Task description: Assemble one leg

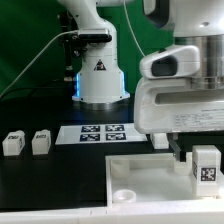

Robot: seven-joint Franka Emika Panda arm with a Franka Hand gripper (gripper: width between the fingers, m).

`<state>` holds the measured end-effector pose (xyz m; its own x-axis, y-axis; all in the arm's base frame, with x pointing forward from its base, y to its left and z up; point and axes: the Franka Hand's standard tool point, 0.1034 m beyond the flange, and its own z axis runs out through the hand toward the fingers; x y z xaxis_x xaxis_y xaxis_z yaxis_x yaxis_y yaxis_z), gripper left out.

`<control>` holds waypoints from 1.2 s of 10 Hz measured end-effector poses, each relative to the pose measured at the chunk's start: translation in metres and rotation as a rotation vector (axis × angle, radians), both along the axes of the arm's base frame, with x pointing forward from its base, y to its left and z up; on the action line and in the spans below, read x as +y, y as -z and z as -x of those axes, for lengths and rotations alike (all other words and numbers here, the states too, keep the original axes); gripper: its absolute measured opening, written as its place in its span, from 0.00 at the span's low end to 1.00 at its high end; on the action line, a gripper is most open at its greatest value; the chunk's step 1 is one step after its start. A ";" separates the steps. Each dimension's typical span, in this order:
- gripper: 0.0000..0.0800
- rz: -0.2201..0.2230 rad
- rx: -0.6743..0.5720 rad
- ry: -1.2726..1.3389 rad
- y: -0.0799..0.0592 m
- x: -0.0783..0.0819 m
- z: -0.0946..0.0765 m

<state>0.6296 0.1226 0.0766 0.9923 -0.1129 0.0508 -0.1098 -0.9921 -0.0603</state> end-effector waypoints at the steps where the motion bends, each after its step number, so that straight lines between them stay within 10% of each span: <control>1: 0.81 0.001 0.001 0.002 0.001 -0.001 0.000; 5: 0.37 -0.027 0.024 0.328 0.001 -0.001 0.001; 12: 0.37 -0.131 0.133 1.200 0.004 0.001 0.001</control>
Offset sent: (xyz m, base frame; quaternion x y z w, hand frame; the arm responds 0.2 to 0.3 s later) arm 0.0000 0.0000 0.0000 0.0000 0.0000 0.1790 0.9838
